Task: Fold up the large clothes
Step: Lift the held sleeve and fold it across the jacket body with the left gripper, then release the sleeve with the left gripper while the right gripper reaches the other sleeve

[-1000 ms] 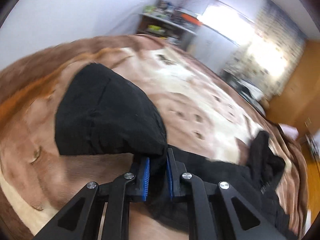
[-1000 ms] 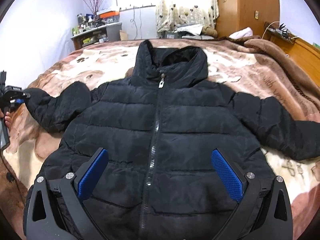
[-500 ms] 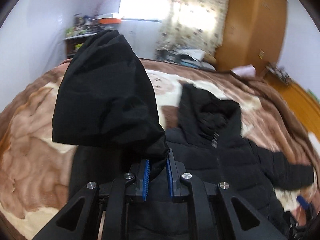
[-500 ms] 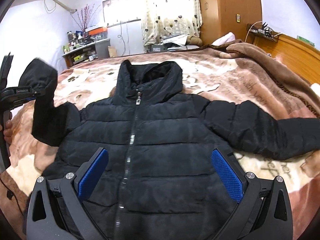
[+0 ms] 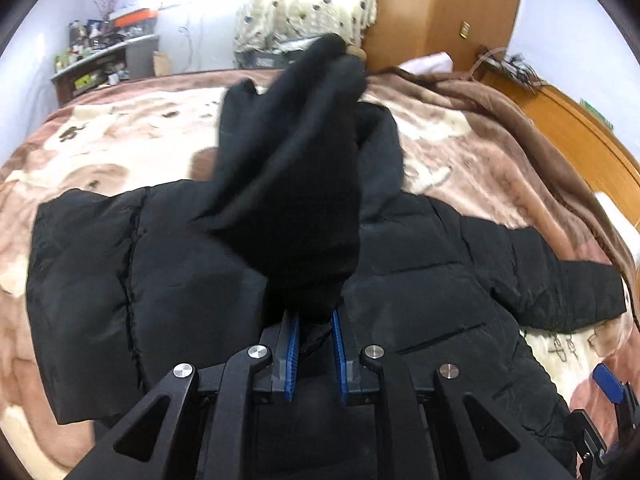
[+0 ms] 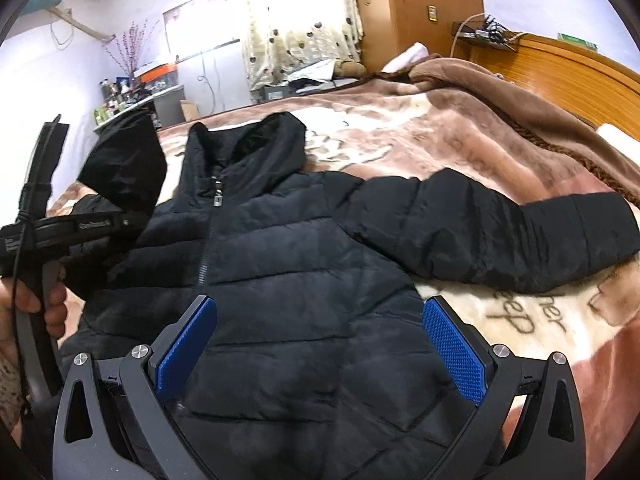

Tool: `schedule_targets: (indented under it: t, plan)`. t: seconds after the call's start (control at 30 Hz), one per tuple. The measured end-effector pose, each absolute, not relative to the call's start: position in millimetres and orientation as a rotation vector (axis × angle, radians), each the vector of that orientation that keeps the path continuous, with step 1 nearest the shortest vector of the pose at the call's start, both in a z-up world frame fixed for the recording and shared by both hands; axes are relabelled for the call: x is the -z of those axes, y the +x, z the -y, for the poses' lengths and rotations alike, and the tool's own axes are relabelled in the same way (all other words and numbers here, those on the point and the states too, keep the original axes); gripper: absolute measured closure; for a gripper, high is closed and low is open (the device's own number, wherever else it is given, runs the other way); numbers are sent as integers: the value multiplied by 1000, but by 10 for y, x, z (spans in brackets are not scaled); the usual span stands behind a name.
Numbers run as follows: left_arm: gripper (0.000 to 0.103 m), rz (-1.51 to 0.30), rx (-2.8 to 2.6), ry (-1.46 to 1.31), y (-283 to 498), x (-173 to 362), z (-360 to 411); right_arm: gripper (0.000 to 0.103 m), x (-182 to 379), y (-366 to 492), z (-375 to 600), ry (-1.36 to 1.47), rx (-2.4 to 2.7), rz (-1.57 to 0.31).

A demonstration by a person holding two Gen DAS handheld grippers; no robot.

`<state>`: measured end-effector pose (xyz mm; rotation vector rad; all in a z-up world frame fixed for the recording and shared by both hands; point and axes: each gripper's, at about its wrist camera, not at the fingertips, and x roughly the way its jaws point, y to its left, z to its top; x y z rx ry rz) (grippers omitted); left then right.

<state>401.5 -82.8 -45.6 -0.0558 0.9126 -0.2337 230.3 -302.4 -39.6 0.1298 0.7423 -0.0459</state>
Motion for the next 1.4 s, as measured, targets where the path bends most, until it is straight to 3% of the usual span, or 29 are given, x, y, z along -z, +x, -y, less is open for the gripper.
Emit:
schedule_targets:
  t: [0.3, 0.4, 0.43, 0.47, 0.6, 0.73, 0.83, 1.0, 1.03, 1.07, 1.13, 1.2, 1.23, 1.27, 1.33, 1.4]
  plan:
    - [80, -1017, 295, -43, 4168, 894, 1193, 0, 509, 2312, 3235, 172, 86, -773]
    - [64, -1038, 305, -53, 4159, 934, 1162, 0, 521, 2332, 3229, 169, 93, -781]
    - [50, -1044, 328, -67, 4146, 923, 1144, 0, 524, 2337, 3223, 171, 91, -782]
    - [44, -1050, 355, -83, 4130, 890, 1130, 0, 527, 2350, 3213, 172, 91, -785]
    - [42, -1013, 403, -109, 4029, 590, 882, 0, 547, 2500, 3175, 173, 75, -797]
    - [29, -959, 388, -135, 3903, 155, 405, 0, 558, 2776, 3035, 122, 57, -794]
    - [27, -934, 307, -73, 3864, -62, 63, 0, 601, 3019, 2875, 76, 26, -799]
    - [21, -910, 131, -19, 3941, 3, -458, 0, 786, 3460, 2682, 76, -19, -833]
    - [21, -936, 105, -37, 3991, 77, -562, 4, 823, 3527, 2673, 99, -28, -844]
    - [21, -947, 106, -63, 4015, 130, -631, 18, 857, 3586, 2673, 128, -33, -854]
    - [21, -964, 87, -144, 4076, 288, -783, 30, 918, 3689, 2656, 167, -37, -876]
    - [21, -990, 59, -155, 4123, 449, -832, 31, 1005, 3769, 2625, 187, -54, -911]
    - [21, -1011, 39, -155, 4157, 554, -846, 38, 1053, 3801, 2609, 197, -67, -932]
    - [21, -1016, 38, -148, 4166, 621, -842, 53, 1094, 3823, 2592, 202, -75, -952]
    - [21, -1036, 21, -132, 4180, 742, -824, 72, 1131, 3839, 2571, 197, -64, -963]
    - [21, -1037, 11, -126, 4193, 812, -797, 81, 1115, 3798, 2586, 207, -65, -946]
